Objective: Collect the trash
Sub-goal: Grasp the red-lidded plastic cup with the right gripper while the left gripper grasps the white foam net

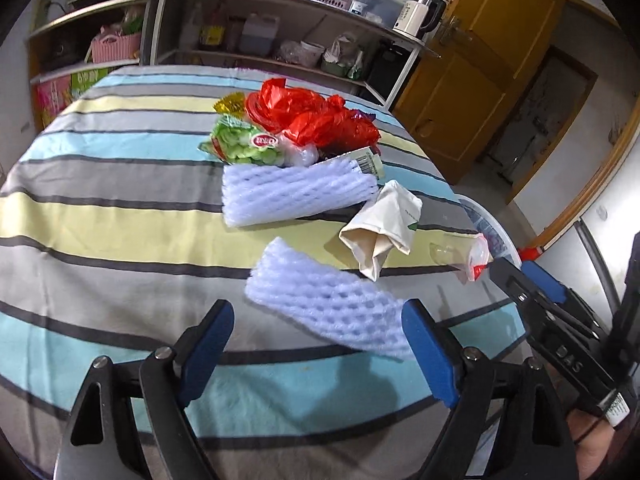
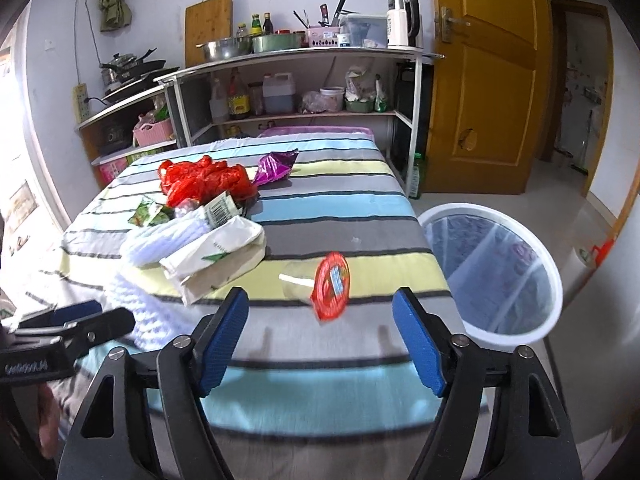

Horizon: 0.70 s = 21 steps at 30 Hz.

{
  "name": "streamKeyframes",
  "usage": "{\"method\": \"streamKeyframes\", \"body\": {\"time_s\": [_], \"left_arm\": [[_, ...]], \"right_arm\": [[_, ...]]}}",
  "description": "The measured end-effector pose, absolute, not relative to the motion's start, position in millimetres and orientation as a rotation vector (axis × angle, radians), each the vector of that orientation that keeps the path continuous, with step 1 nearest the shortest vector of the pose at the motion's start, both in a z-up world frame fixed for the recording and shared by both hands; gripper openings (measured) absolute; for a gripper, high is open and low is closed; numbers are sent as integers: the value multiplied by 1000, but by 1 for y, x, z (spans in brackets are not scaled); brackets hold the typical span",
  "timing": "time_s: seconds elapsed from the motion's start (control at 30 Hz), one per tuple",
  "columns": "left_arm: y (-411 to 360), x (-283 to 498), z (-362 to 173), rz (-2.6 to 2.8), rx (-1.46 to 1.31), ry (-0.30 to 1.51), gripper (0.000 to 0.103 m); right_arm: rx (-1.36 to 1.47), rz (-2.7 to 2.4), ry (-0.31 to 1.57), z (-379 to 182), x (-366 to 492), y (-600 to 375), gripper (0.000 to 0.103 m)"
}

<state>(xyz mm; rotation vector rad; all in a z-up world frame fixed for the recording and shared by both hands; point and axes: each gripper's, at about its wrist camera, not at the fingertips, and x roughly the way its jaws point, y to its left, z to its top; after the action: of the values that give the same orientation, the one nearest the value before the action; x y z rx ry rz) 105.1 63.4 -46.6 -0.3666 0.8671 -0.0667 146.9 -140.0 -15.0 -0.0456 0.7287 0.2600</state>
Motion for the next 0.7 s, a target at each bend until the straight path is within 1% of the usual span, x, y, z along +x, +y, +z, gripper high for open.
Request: {"method": "streamKeyframes", "body": {"time_s": [0.1, 0.17, 0.2, 0.23, 0.27, 0.3, 0.33, 0.37, 0.4, 0.43, 0.5, 0.57, 0.6, 0.63, 0.67, 0.7], "left_arm": [[62, 111, -51, -77, -388, 880, 86], [61, 113, -51, -76, -387, 875, 81], [60, 114, -51, -75, -385, 875, 79], [59, 115, -51, -78, -384, 877, 74], [58, 116, -52, -81, -382, 879, 69], [57, 118, -52, -79, -378, 881, 66], [56, 119, -51, -75, -372, 880, 58], [55, 119, -51, -73, -365, 881, 52], [53, 120, -51, -74, -360, 881, 52], [52, 121, -51, -78, -355, 878, 48], [49, 123, -51, -86, -347, 877, 43], [49, 125, -51, -97, -349, 874, 34], [48, 126, -51, -105, -351, 872, 32], [48, 126, -50, -108, -350, 868, 29], [49, 126, -50, -112, -351, 865, 23], [49, 126, -50, -117, -350, 862, 22]], "right_arm": [[-36, 255, 755, -21, 162, -139, 63], [-37, 251, 773, -25, 170, -139, 58], [-35, 250, 782, -27, 174, -139, 52], [-33, 251, 790, -29, 177, -139, 49], [-30, 253, 799, -30, 179, -139, 48], [-28, 254, 807, -32, 182, -140, 44], [-27, 256, 814, -33, 183, -139, 40], [-25, 259, 819, -34, 185, -139, 38], [-25, 260, 824, -35, 186, -138, 34], [-26, 260, 827, -36, 187, -138, 27], [-24, 261, 832, -37, 188, -138, 20], [-19, 266, 835, -38, 188, -138, 13], [-17, 267, 834, -38, 189, -139, 9], [-15, 267, 832, -38, 189, -139, 8], [-14, 269, 829, -38, 189, -139, 8], [-14, 270, 828, -38, 190, -139, 7]]}}
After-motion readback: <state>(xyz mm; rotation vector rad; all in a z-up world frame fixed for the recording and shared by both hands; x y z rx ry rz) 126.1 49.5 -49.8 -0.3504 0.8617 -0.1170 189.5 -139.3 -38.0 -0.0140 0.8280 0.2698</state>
